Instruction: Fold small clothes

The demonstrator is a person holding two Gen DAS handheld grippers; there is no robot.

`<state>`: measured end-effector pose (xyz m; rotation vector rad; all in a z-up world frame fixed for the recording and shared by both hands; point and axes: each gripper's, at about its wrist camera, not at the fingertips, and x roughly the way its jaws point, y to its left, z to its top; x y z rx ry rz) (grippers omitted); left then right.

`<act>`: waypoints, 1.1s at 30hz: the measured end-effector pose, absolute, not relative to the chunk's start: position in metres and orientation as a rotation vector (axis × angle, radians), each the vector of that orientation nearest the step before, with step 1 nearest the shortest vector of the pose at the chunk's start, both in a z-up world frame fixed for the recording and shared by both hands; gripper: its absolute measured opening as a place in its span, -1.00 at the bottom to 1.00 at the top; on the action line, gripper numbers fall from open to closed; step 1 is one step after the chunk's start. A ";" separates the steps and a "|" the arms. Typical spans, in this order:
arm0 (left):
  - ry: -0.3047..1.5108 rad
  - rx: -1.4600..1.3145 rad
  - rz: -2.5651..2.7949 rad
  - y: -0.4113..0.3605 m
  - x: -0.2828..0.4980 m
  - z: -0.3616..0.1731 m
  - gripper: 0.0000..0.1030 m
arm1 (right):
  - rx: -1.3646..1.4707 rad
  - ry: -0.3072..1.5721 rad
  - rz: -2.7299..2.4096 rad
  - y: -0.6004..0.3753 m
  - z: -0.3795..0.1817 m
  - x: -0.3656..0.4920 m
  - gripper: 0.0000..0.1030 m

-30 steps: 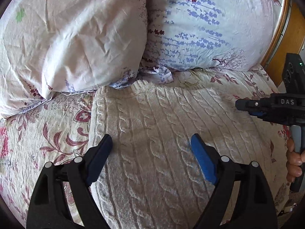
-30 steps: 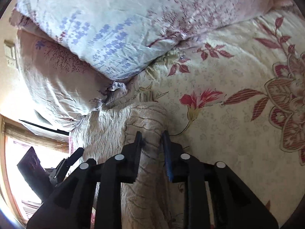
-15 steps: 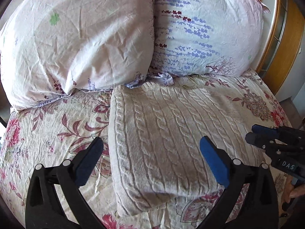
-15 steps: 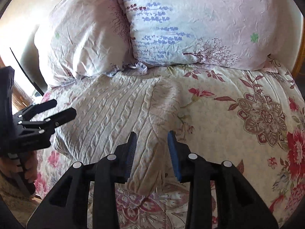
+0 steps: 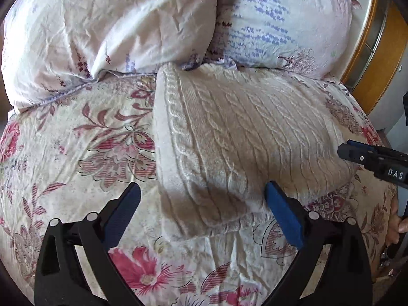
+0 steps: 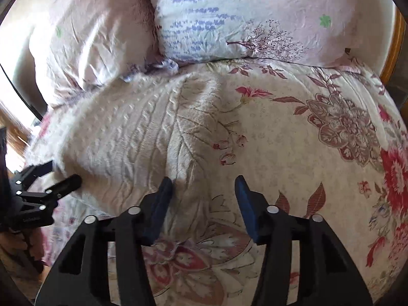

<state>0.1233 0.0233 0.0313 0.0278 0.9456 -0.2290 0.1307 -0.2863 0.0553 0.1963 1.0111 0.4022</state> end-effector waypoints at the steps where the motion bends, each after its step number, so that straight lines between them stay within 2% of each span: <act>1: 0.942 0.033 -0.235 0.026 0.119 0.033 0.89 | 0.237 1.022 0.422 -0.291 0.054 0.127 -0.01; 2: 0.947 0.038 -0.243 0.027 0.117 0.032 0.89 | 0.267 1.053 0.442 -0.292 0.049 0.124 -0.05; 3: 0.957 0.048 -0.243 0.027 0.116 0.029 0.89 | 0.273 1.088 0.456 -0.290 0.043 0.124 -0.24; 4: 0.975 0.069 -0.231 0.026 0.117 0.024 0.89 | 0.269 1.113 0.469 -0.286 0.038 0.124 -0.62; 10: 1.065 0.053 -0.189 0.035 0.121 0.002 0.79 | 0.332 1.095 0.342 -0.293 0.034 0.139 -0.80; 13: 1.061 -0.003 -0.198 0.044 0.123 0.007 0.72 | 0.328 1.116 0.311 -0.292 0.029 0.146 -0.81; 18: 0.933 -0.101 -0.292 0.064 0.100 0.043 0.71 | 0.390 1.138 0.287 -0.294 0.025 0.139 -0.81; 22: 0.859 -0.084 -0.357 0.041 0.109 0.068 0.74 | 0.374 1.133 0.284 -0.289 0.027 0.130 -0.81; 28: 0.990 0.121 -0.286 0.001 0.138 0.025 0.74 | 0.373 1.124 0.266 -0.290 0.024 0.129 -0.78; 29: 1.023 0.106 -0.288 0.004 0.139 0.015 0.74 | 0.370 1.123 0.260 -0.291 0.024 0.130 -0.74; 31: 1.050 0.009 -0.284 0.018 0.135 0.007 0.74 | 0.376 1.128 0.239 -0.294 0.023 0.131 -0.49; 33: 1.014 -0.045 -0.273 0.027 0.126 0.014 0.73 | 0.387 1.106 0.244 -0.298 0.028 0.126 -0.47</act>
